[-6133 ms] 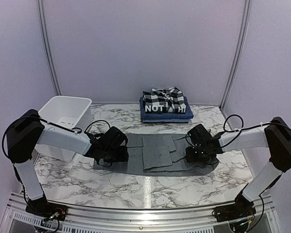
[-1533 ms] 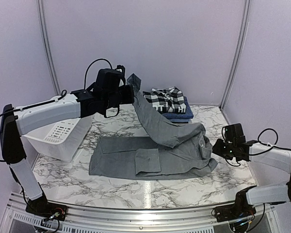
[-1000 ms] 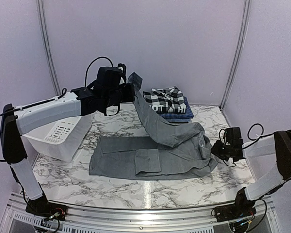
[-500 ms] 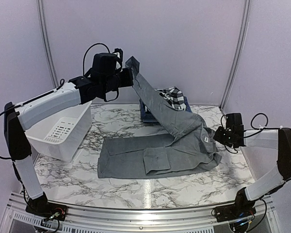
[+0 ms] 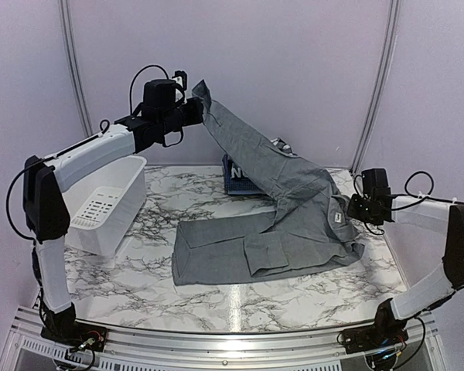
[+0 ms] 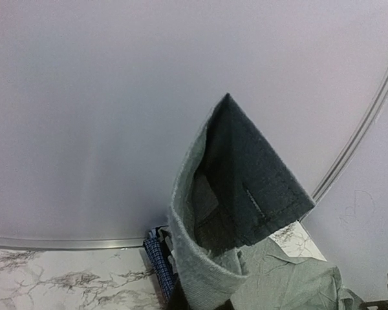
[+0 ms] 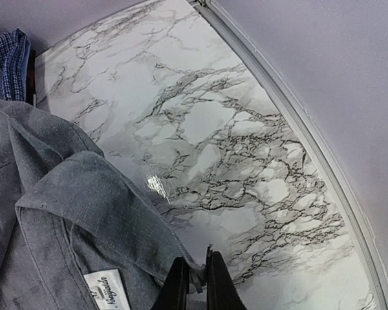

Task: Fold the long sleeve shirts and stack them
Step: Place the sleeve at the center of the board, then adjust the crumpled shirt at the center of the board.

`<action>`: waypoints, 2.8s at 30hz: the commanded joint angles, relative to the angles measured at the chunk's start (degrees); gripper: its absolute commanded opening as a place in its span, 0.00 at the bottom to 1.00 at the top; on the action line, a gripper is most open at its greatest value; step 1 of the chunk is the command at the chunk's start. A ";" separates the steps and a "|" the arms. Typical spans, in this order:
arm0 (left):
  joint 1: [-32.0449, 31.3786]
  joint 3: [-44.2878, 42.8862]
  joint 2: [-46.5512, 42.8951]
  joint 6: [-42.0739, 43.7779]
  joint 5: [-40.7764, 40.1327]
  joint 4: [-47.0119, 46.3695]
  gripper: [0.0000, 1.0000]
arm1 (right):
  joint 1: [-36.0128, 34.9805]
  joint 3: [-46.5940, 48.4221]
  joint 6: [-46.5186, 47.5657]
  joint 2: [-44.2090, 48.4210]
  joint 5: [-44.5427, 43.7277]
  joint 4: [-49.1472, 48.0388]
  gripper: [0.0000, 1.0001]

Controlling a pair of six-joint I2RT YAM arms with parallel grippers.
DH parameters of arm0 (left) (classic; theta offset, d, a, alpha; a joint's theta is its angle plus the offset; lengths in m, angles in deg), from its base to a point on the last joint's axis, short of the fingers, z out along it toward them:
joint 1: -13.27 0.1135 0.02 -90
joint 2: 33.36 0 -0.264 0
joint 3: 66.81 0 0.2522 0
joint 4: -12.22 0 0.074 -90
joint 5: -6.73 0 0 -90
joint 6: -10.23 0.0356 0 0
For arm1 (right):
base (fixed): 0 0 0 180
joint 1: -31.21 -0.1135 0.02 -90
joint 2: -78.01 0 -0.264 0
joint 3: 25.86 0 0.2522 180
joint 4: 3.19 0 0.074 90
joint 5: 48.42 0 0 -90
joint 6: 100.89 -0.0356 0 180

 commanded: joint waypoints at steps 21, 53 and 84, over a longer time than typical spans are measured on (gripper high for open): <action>-12.42 -9.44 21.73 -7.54 50.59 3.20 0.00 | -11.71 13.92 4.96 6.06 6.82 7.72 0.65; -13.62 49.79 -13.60 -19.20 15.84 9.29 0.58 | -26.88 5.11 1.31 -13.02 5.89 2.83 0.68; -17.16 59.58 -22.36 -20.23 8.62 16.81 0.41 | -46.00 -0.94 -10.93 1.17 7.99 9.21 0.65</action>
